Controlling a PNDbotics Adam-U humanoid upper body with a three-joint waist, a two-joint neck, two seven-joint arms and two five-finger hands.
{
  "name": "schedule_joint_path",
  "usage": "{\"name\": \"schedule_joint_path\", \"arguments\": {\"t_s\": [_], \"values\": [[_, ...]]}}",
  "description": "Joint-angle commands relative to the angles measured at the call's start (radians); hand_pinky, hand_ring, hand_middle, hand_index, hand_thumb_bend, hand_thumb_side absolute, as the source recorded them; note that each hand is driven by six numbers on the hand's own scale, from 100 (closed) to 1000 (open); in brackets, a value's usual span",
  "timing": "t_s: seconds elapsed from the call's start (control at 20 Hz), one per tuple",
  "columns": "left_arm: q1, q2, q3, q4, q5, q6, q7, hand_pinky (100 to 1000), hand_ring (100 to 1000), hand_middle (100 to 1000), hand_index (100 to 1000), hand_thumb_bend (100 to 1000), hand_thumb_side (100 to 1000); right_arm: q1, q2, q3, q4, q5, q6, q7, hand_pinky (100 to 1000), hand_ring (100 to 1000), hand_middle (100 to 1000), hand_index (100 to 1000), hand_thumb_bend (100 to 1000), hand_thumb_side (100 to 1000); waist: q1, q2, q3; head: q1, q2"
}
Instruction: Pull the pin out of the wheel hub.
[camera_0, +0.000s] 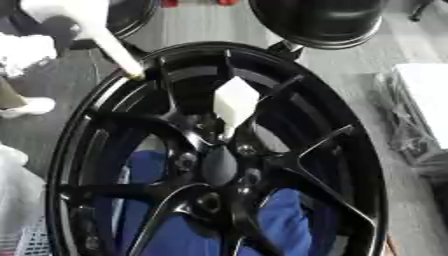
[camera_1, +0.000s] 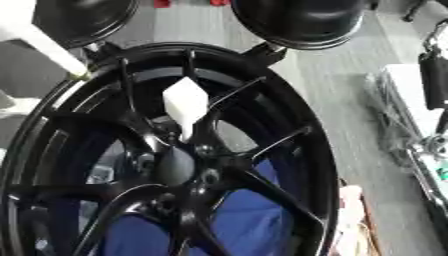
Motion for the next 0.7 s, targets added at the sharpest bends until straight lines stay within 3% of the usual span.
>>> {"name": "schedule_joint_path", "arguments": {"t_s": [0.05, 0.2, 0.7], "values": [[0.041, 0.079, 0.102, 0.020, 0.017, 0.057, 0.110, 517, 221, 169, 400, 100, 240, -0.002, -0.037, -0.022, -0.018, 0.017, 0.032, -0.023, 499, 625, 696, 552, 100, 531, -0.001, -0.032, 0.002, -0.003, 0.000], [0.092, 0.100, 0.153, 0.095, 0.047, 0.077, 0.194, 516, 220, 169, 400, 100, 257, 0.001, -0.039, -0.030, -0.018, 0.022, 0.037, -0.023, 501, 626, 696, 553, 100, 527, -0.004, -0.035, 0.004, 0.000, 0.000], [0.198, 0.115, 0.231, 0.364, 0.005, 0.017, 0.329, 522, 239, 189, 418, 100, 225, -0.002, -0.039, -0.042, -0.018, 0.035, 0.040, -0.023, 505, 628, 697, 557, 100, 516, -0.012, -0.043, 0.000, 0.005, -0.011]]}}
